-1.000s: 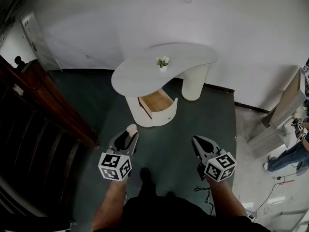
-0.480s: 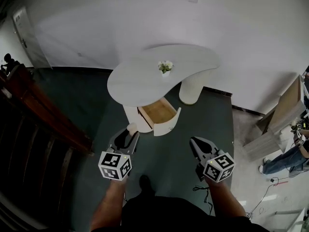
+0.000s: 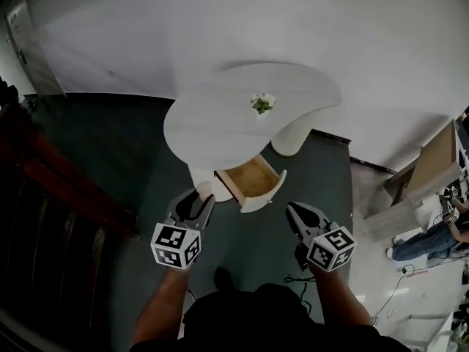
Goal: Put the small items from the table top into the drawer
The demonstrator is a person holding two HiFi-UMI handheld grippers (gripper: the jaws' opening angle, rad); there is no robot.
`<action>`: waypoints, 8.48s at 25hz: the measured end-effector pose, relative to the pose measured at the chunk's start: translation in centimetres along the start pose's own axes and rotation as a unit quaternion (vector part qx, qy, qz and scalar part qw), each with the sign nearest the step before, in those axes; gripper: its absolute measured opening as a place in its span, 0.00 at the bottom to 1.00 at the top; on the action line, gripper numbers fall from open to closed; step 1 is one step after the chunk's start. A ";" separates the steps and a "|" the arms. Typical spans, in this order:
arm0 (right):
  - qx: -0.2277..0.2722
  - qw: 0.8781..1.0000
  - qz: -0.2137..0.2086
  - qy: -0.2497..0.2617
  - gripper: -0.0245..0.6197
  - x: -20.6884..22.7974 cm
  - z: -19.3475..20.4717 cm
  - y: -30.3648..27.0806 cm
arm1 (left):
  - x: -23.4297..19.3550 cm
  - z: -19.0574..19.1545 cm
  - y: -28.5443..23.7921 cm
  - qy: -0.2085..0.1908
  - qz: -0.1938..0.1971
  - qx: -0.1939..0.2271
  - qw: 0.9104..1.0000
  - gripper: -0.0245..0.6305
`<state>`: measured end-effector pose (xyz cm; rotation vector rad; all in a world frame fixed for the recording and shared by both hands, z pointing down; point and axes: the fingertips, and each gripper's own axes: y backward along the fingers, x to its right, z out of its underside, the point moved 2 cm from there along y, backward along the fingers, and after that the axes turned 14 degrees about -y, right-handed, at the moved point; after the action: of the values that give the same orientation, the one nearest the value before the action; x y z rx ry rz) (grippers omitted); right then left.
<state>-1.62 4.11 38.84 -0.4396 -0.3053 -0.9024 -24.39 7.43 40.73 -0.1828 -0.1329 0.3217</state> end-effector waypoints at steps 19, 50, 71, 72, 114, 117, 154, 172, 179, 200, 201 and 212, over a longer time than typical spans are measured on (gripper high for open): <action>0.006 0.999 0.016 -0.043 0.05 6.6 -2.7 -6.9 | -1.9 0.0 -10.0 -0.012 0.057 -0.024 0.998 0.28; -0.016 0.992 0.070 -0.106 0.05 19.1 -3.9 -10.6 | 2.3 2.2 -26.4 -0.021 0.160 -0.080 0.984 0.28; -0.023 0.988 0.076 -0.135 0.05 25.6 -2.3 -12.9 | 7.7 11.7 -32.1 -0.023 0.242 -0.209 0.947 0.28; -0.027 0.987 0.073 -0.140 0.05 26.0 -1.9 -13.1 | 8.0 12.3 -32.4 -0.028 0.246 -0.219 0.944 0.28; -0.096 0.973 0.082 -0.195 0.05 33.8 6.2 -14.8 | 12.8 33.2 -40.1 -0.119 0.336 -0.449 0.819 0.30; -0.096 0.972 0.087 -0.195 0.05 34.3 6.2 -14.4 | 13.0 34.1 -40.4 -0.128 0.346 -0.455 0.810 0.31; -0.108 0.970 0.079 -0.204 0.05 34.8 7.4 -14.6 | 13.1 35.3 -40.1 -0.101 0.390 -0.435 0.805 0.39; -0.094 0.986 0.063 -0.122 0.05 27.0 -0.1 -15.2 | 11.1 24.4 -38.2 -0.051 0.323 -0.357 0.875 0.38; -0.073 0.987 0.095 -0.107 0.05 23.7 -1.3 -12.8 | 10.5 19.7 -34.1 -0.069 0.344 -0.302 0.886 0.35; -0.034 0.999 0.020 -0.016 0.05 18.4 -6.5 -3.6 | 7.6 4.9 -27.0 -0.026 0.164 -0.133 0.977 0.11; -0.035 0.999 0.006 -0.012 0.05 18.5 -6.4 -2.5 | 8.2 4.4 -26.7 -0.023 0.150 -0.129 0.980 0.11; 0.014 0.999 -0.045 -0.017 0.05 22.0 -8.3 5.8 | 13.3 -2.0 -22.6 -0.016 0.034 -0.087 0.995 0.07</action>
<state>16.50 -11.84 39.78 -0.4179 -0.3702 -0.9788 -4.76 -9.59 44.59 -0.3557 -0.1873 0.3806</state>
